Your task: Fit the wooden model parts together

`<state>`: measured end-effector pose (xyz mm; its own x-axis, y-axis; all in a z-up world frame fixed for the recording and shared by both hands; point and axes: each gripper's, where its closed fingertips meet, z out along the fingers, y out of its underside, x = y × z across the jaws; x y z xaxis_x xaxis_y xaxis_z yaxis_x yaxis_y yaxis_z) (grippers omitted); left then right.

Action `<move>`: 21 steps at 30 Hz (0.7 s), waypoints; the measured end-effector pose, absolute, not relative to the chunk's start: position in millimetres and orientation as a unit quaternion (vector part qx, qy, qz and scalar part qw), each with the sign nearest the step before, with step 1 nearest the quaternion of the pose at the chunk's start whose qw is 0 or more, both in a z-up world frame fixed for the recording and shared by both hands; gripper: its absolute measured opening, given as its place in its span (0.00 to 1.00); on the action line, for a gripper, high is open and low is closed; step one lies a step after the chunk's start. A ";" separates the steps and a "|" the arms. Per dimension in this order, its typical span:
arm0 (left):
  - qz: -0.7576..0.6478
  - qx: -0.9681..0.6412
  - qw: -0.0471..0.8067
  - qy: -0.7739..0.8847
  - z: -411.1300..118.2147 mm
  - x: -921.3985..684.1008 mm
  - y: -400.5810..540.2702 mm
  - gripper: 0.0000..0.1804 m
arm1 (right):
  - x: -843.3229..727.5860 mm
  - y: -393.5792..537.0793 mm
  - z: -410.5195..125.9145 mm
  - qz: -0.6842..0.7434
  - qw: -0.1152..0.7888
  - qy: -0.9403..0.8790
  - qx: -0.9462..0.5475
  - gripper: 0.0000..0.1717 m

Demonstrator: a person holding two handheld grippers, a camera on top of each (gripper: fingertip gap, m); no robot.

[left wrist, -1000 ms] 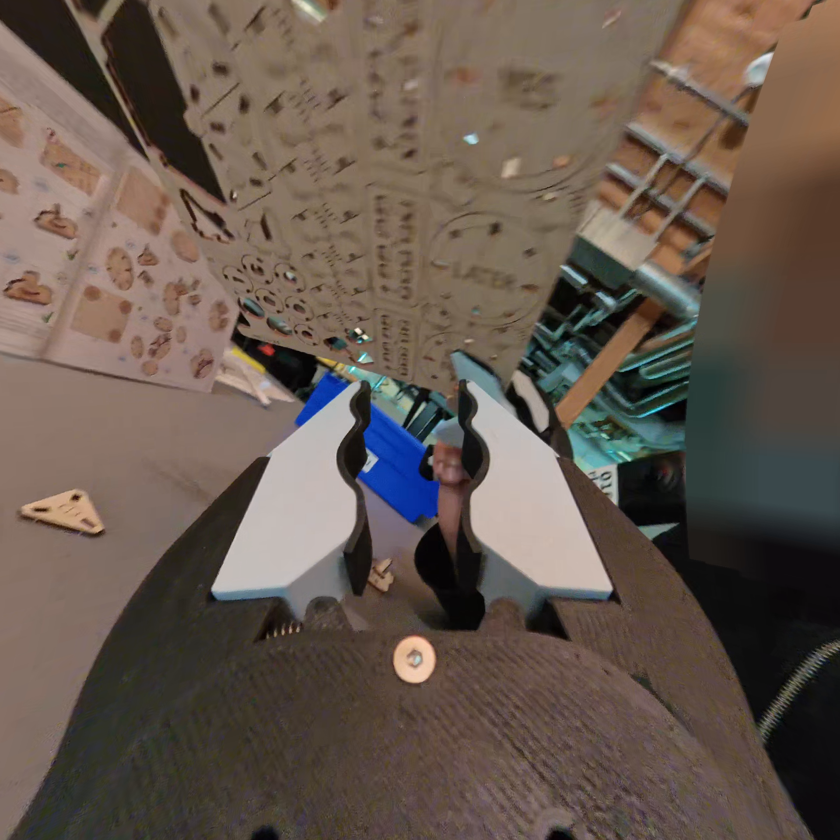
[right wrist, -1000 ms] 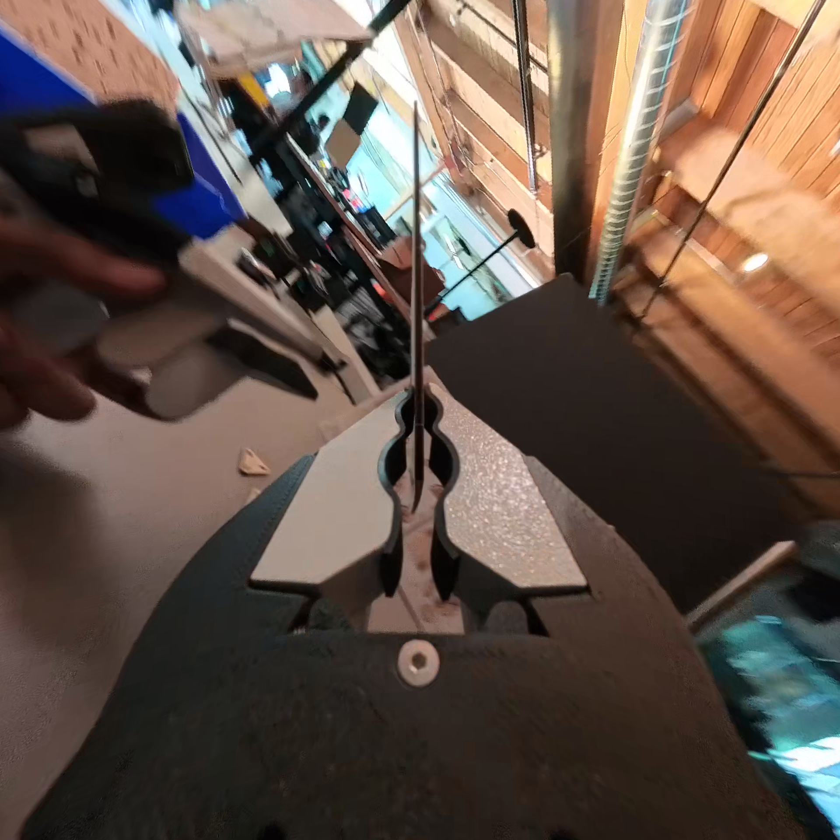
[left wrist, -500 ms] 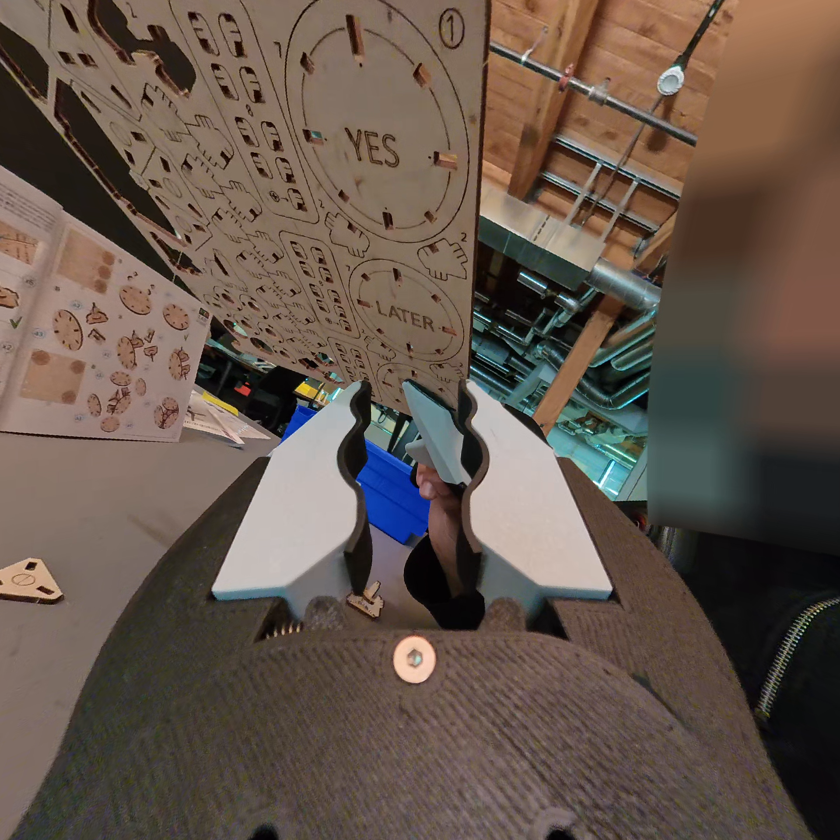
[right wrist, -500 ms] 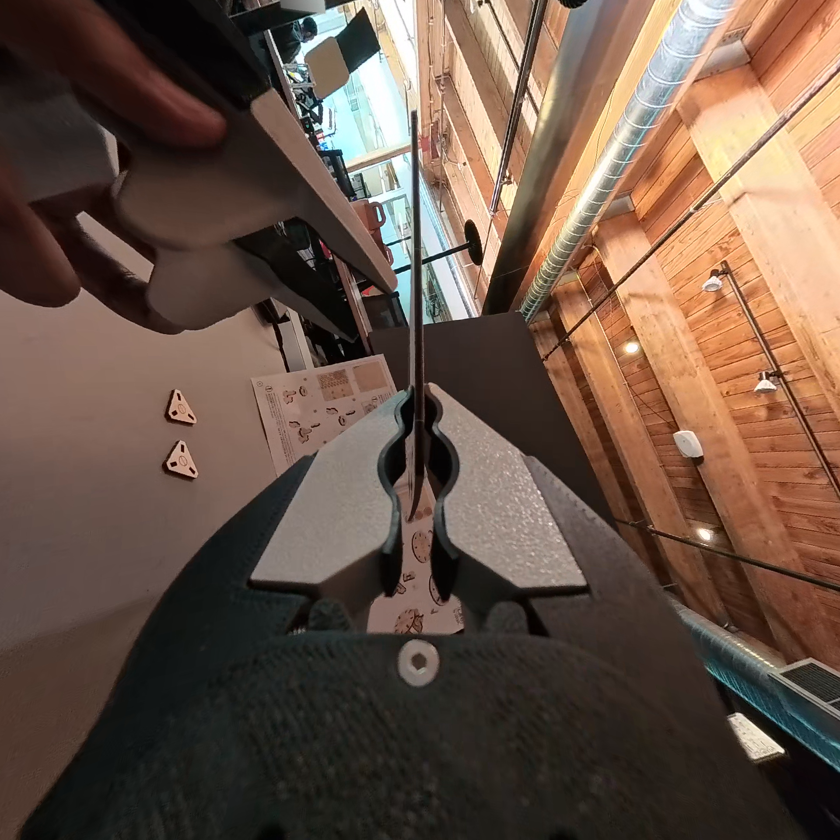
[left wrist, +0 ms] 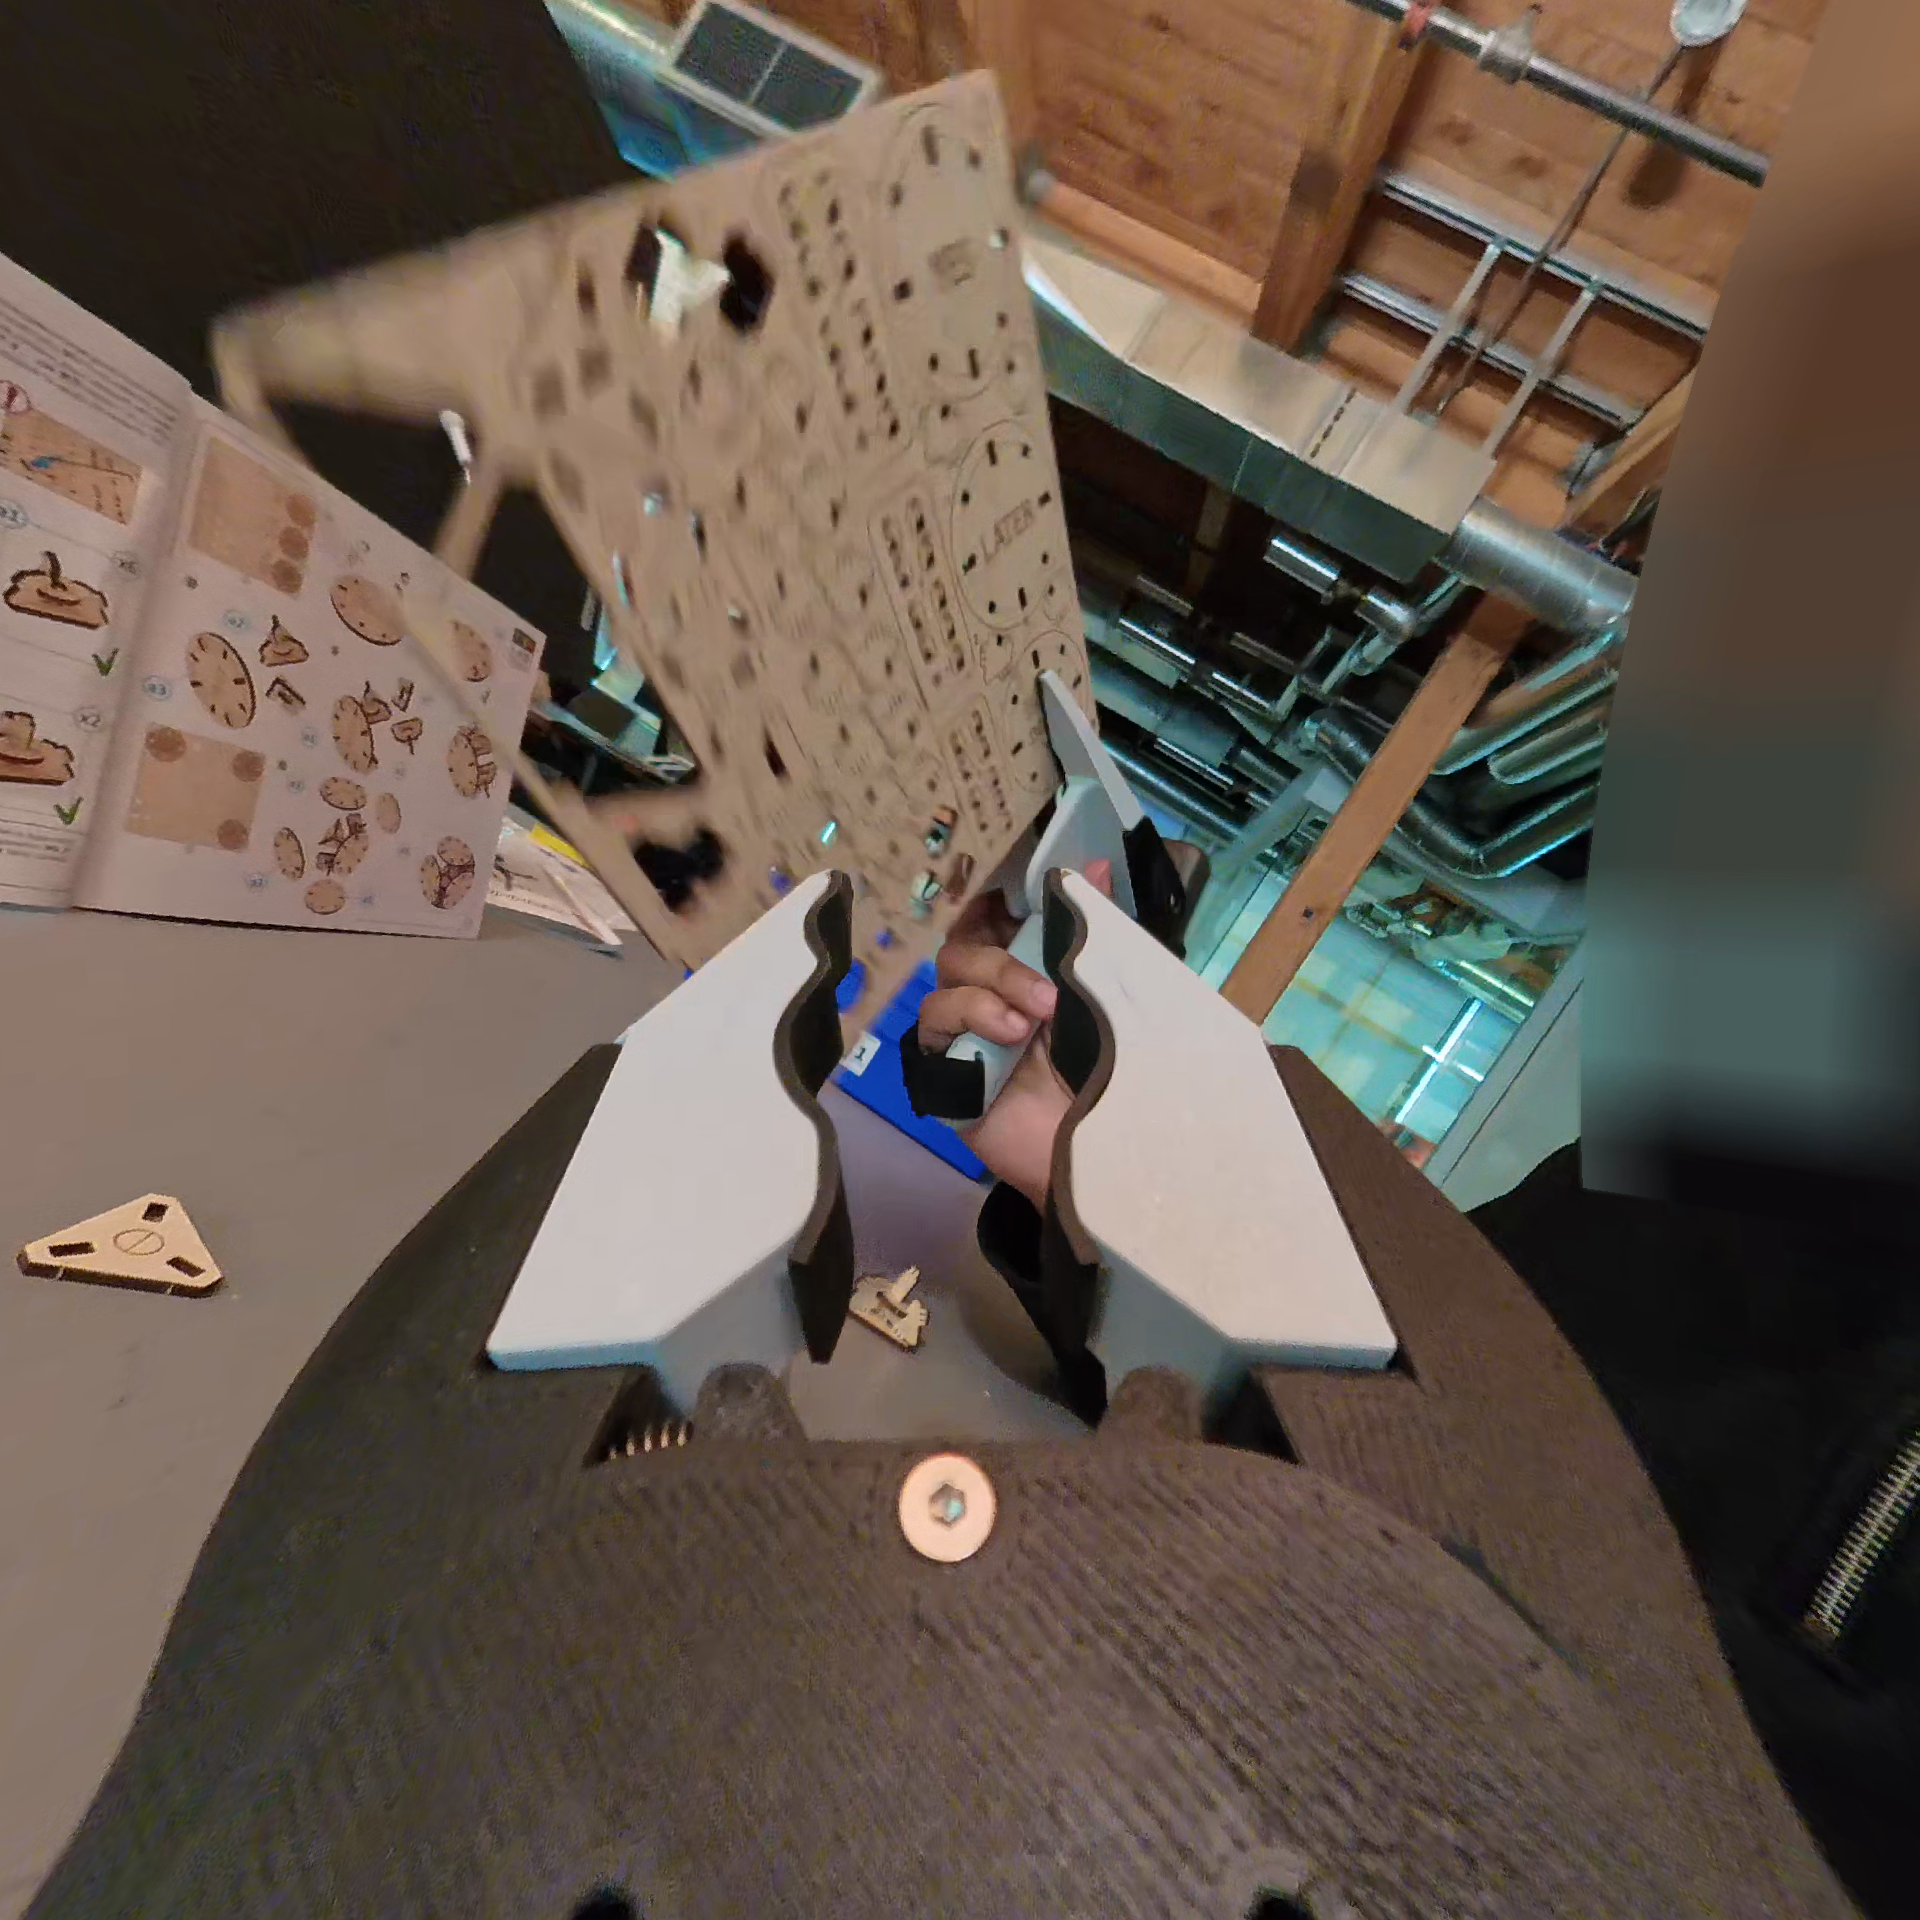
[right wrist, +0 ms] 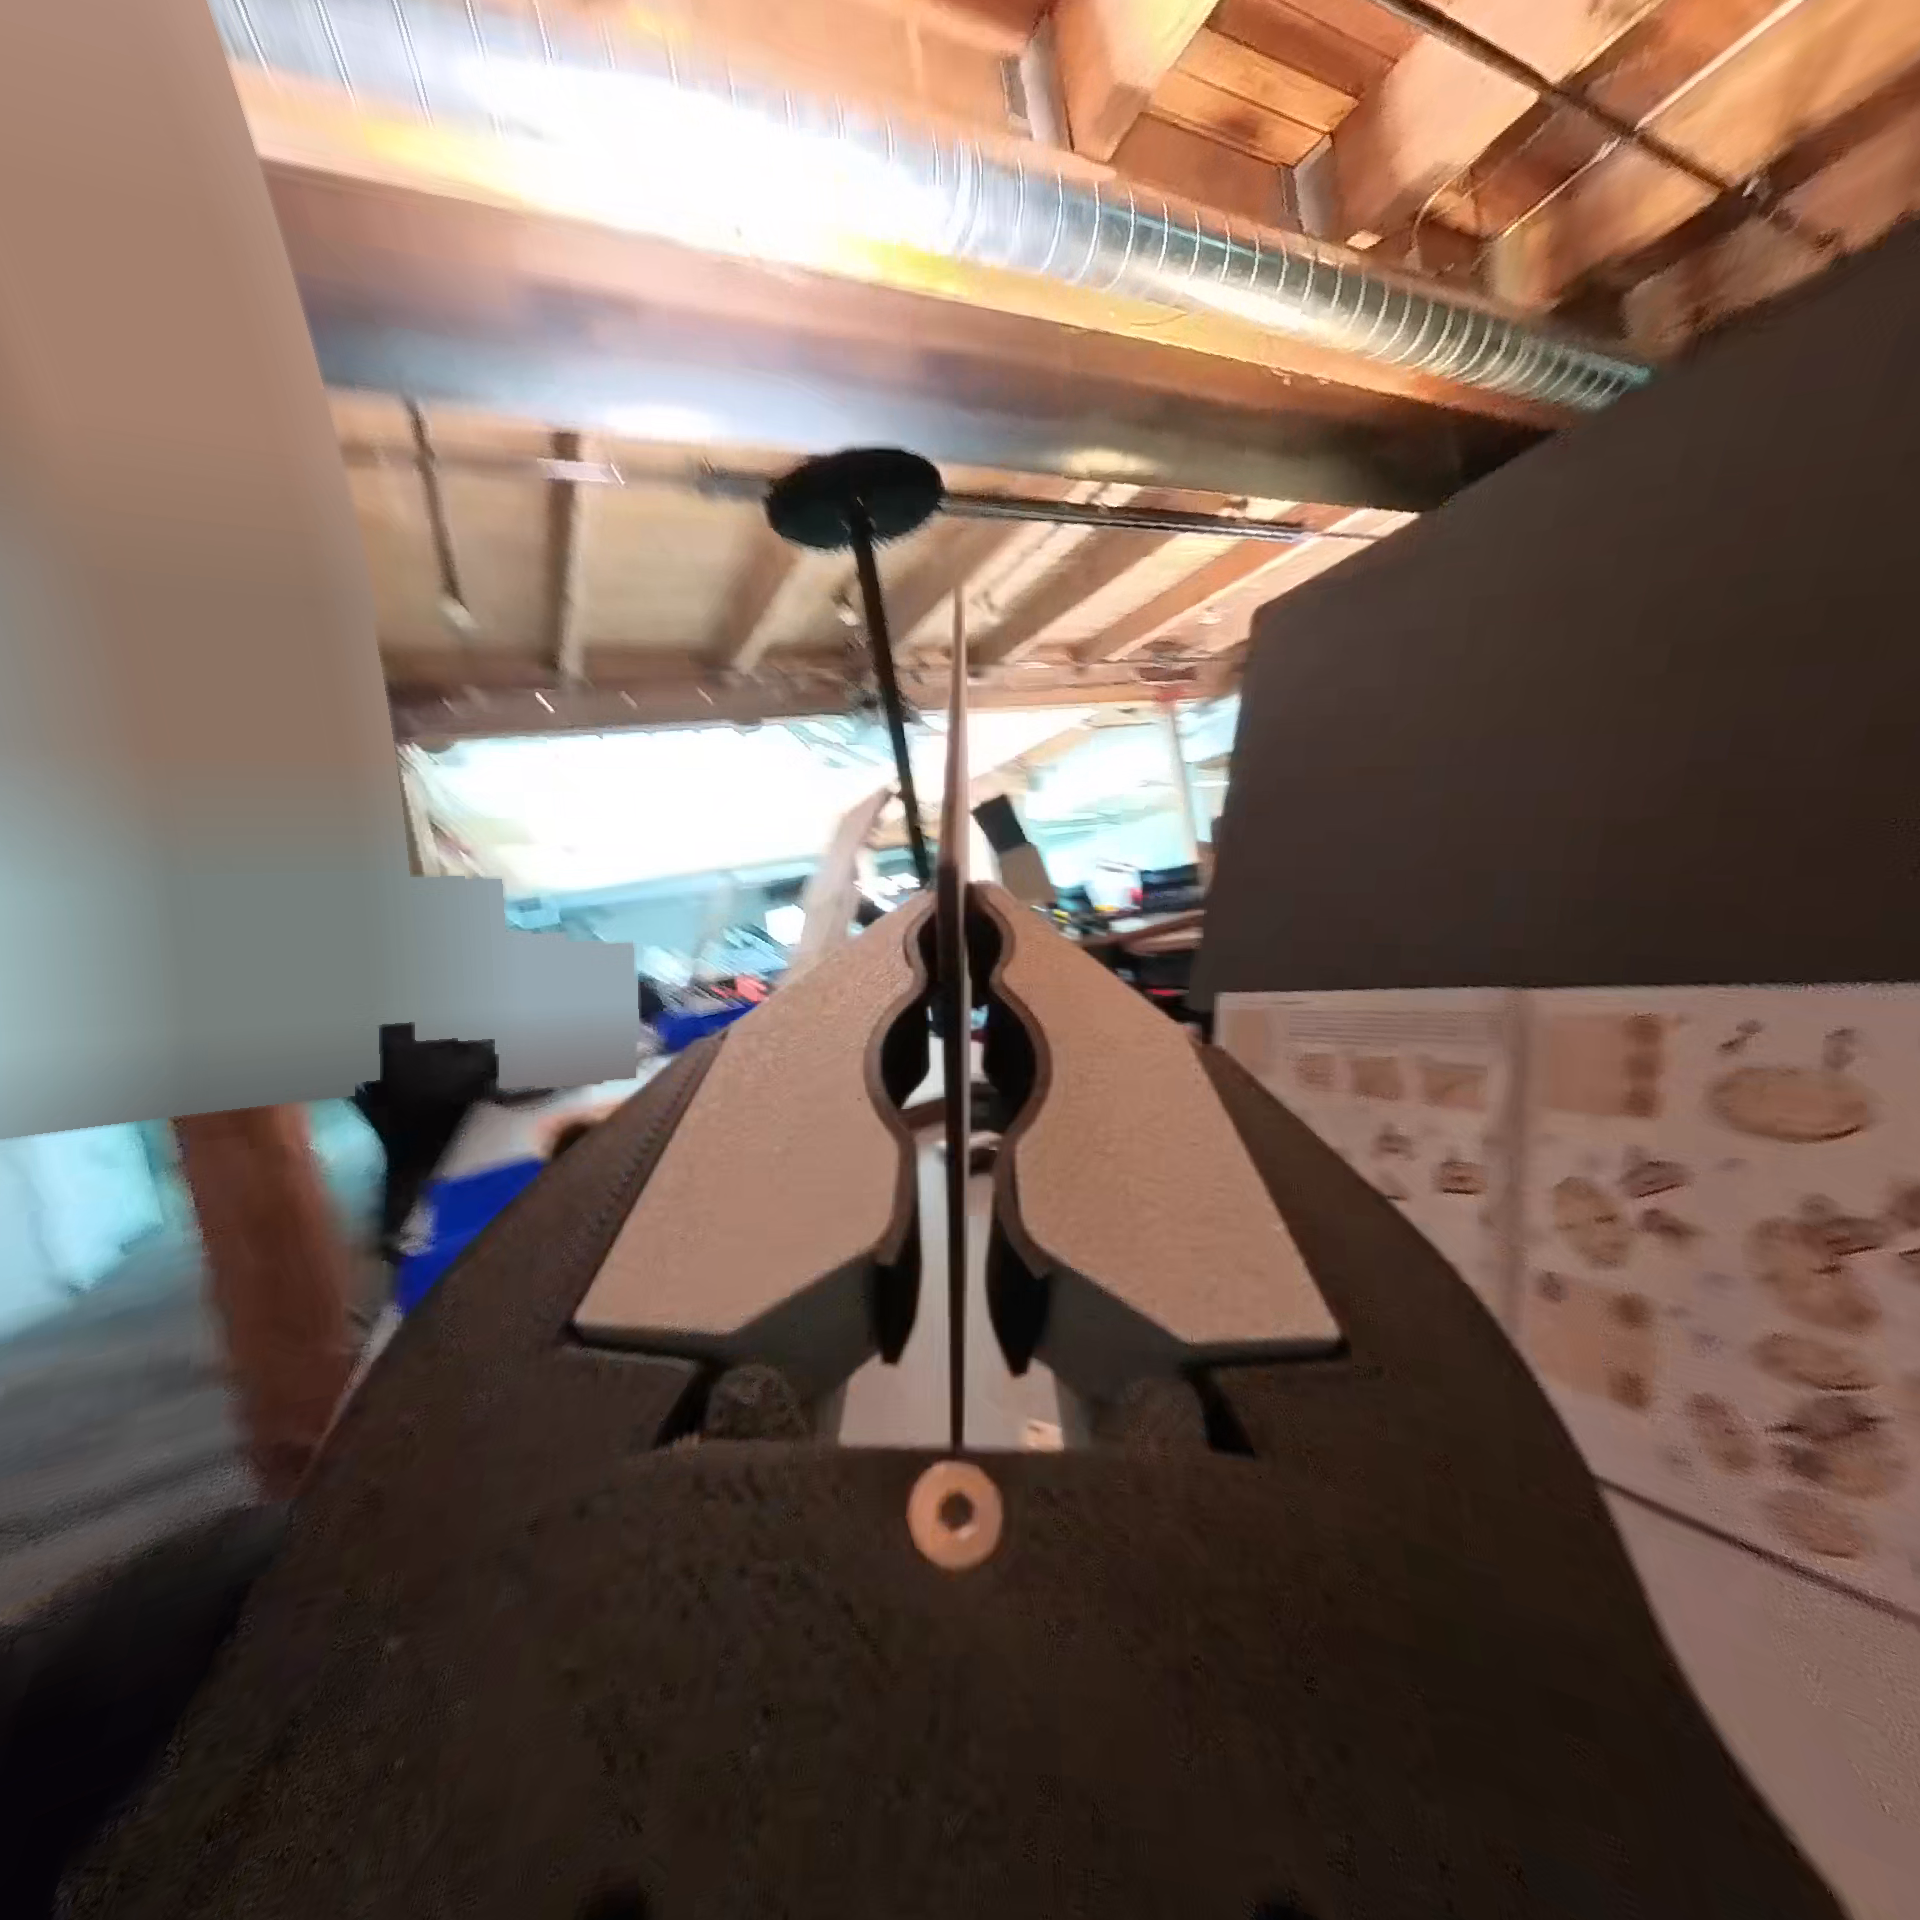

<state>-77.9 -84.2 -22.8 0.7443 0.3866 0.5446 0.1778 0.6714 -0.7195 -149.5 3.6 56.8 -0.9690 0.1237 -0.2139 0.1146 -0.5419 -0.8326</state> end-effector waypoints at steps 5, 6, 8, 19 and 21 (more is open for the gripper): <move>0.066 -0.391 0.843 -0.362 -23.6 -80.6 -89.3 0.20 | -149.2 -1.6 51.4 0.869 -0.091 -0.468 -0.137 0.00; 0.066 -0.389 0.844 -0.365 -23.9 -81.1 -90.6 0.20 | -147.5 -3.4 50.8 0.866 -0.094 -0.472 -0.133 0.00; 0.069 -0.385 0.843 -0.369 -24.2 -82.3 -93.3 0.20 | -144.4 -6.4 49.6 0.862 -0.094 -0.482 -0.127 0.00; 0.258 -0.403 0.773 -0.417 -30.3 -88.9 -147.9 0.26 | -142.0 -22.4 30.1 0.806 -0.229 -0.520 -0.163 0.00; 0.242 -0.434 0.762 -0.414 -37.6 -90.8 -137.7 0.31 | -137.7 -27.2 25.2 0.790 -0.280 -0.519 -0.169 0.00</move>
<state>-90.8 -137.7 -37.6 0.5394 0.7288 0.4219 -0.0091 0.5060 -0.8625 -137.7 -27.2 25.2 -0.7859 -0.2679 -0.5573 0.6179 -0.3051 -0.7247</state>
